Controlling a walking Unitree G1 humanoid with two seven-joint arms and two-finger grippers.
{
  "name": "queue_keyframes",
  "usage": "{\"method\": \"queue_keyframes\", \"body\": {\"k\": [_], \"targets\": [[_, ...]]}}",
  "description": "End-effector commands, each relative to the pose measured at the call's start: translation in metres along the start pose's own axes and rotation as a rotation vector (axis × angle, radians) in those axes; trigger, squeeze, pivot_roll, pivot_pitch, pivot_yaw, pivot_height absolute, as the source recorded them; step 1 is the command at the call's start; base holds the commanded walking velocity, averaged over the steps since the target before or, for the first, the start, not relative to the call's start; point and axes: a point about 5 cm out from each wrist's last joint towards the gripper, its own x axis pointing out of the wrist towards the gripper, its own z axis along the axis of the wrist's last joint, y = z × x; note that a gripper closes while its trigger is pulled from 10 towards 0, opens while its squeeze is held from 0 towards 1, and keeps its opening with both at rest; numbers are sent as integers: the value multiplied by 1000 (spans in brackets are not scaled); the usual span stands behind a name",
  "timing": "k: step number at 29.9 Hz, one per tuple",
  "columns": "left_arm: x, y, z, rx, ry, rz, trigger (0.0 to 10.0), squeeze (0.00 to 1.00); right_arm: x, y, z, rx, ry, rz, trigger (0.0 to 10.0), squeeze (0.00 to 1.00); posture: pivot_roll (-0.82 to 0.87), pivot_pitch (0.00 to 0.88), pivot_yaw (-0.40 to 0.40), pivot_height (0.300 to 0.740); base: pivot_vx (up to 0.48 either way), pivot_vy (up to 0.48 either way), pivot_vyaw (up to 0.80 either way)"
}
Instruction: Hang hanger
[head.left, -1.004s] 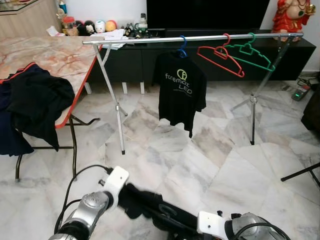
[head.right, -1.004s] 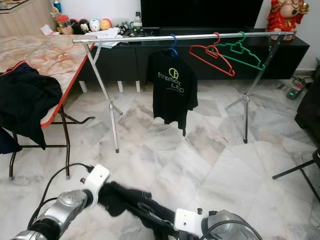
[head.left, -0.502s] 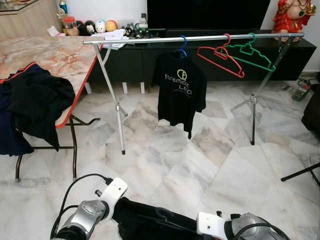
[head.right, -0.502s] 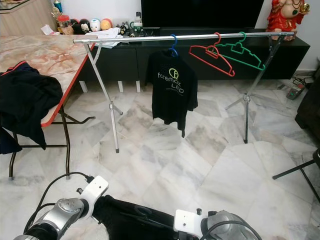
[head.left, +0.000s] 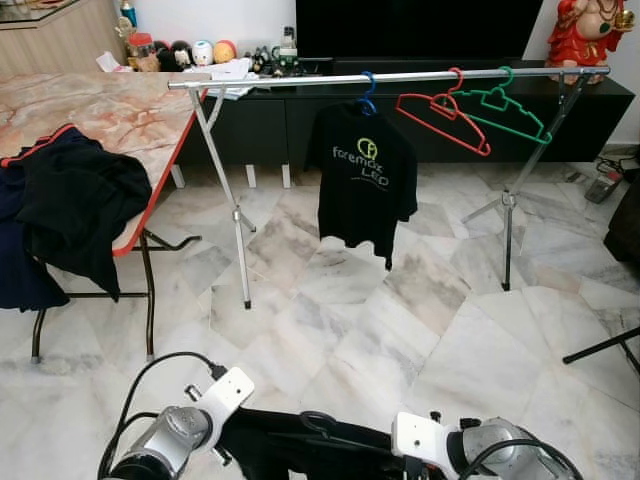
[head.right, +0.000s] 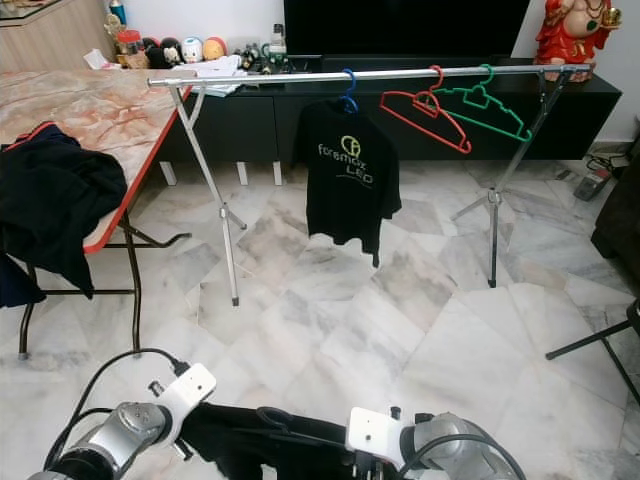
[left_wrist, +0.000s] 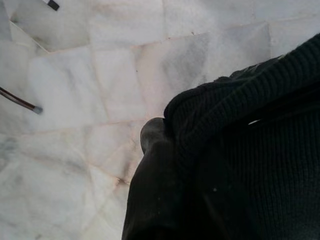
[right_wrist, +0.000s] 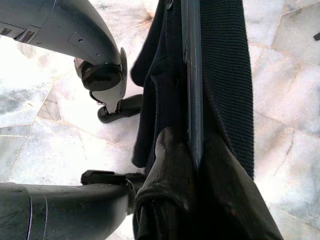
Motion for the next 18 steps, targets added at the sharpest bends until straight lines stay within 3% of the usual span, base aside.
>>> {"method": "queue_keyframes", "body": {"k": [1, 2, 4, 11, 18], "targets": [[-11, 29, -21, -6, 63, 123, 0, 0, -17, -5, -17, 29, 60, -35, 0, 0, -34, 90, 14, 740, 0, 0, 0], [-11, 32, -6, -64, -36, 125, 0, 0, -14, -1, -19, 2, 88, -10, 0, 0, -34, 91, 15, 740, 0, 0, 0], [-13, 37, 8, -126, -126, 141, 0, 0, -11, 3, -19, -13, 100, 11, 0, 0, -32, 91, 15, 740, 0, 0, 0], [-23, 44, 45, -78, -300, 101, 0, 0, -1, 8, -15, -9, 90, 17, 0, 0, -24, 92, 14, 740, 0, 0, 0], [-34, 43, 64, -8, -357, 5, 0, 0, 5, 7, -12, 5, 88, -10, 0, 0, -23, 89, 16, 740, 0, 0, 0]]}}
